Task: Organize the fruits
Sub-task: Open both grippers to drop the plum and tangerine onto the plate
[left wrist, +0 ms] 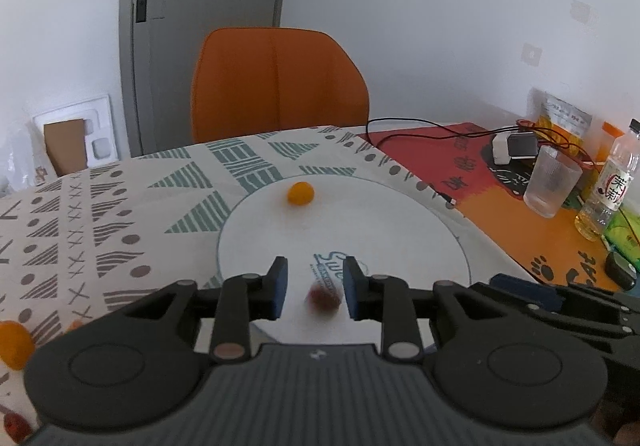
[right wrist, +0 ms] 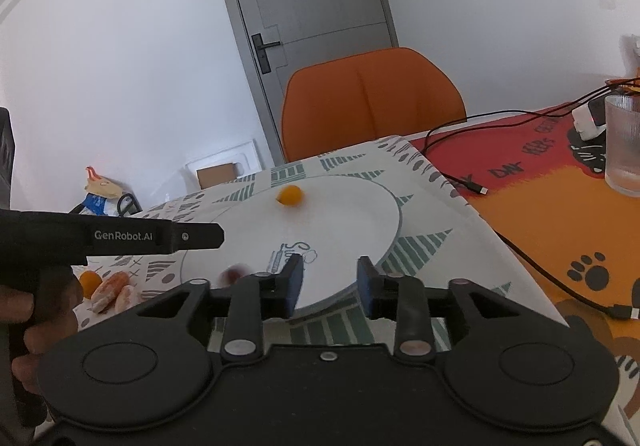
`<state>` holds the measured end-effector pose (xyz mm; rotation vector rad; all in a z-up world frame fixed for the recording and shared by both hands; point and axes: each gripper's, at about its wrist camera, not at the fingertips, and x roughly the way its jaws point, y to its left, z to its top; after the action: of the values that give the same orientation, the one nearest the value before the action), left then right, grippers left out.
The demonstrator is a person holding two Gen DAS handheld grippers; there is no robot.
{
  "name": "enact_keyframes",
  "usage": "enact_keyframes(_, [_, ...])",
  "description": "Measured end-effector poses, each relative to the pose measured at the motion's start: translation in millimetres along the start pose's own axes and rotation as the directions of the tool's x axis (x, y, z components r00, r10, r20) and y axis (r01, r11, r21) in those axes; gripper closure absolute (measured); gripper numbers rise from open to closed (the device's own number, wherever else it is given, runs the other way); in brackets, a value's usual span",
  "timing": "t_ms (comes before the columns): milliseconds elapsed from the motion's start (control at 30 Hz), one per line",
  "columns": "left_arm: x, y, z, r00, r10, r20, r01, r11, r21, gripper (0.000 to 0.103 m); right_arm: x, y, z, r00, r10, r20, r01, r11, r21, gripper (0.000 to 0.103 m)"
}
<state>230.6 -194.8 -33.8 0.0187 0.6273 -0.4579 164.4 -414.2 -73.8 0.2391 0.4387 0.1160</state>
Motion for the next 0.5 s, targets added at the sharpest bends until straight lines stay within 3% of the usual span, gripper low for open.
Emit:
enact_keyframes(100, [-6.4,5.3,-2.0,1.000,0.015,-0.004,-0.015,1.000,-0.006,0.071,-1.6,-0.3,-0.6,1.000,0.001,-0.001,-0.001,1.000,0.007,0.064])
enact_keyframes(200, [-15.2,11.7,-3.9,0.999,0.048,0.002,-0.048,0.999,-0.016,0.058,-3.3,0.8,-0.3,1.000,0.004,0.002,-0.004,1.000,0.010,0.061])
enact_keyframes(233, [-18.4,14.5,-4.6,0.998,0.061,0.005,-0.061,0.998,-0.026,0.048,-4.0,1.9,-0.4,1.000,0.006,0.004,-0.006,1.000,0.009,0.059])
enact_keyframes(267, [-22.3,17.9,-5.4,0.997,0.074,0.009,-0.073,0.996,-0.041,0.041,-4.8,3.1,-0.6,1.000,0.007,0.006,-0.007,1.000,0.008,0.055])
enact_keyframes(400, [-40.3,32.0,-5.7,0.994,0.105,0.041,-0.101,0.992,-0.079,0.027,-7.1,8.0,-2.6,1.000,0.017,0.005,-0.017,1.000,0.010,0.038])
enact_keyframes(500, [-57.8,45.2,-4.9,0.987,0.136,0.086,-0.125,0.985,-0.120,0.016,-9.0,9.9,-4.3,1.000,0.023,0.009,-0.023,1.000,0.011,0.031])
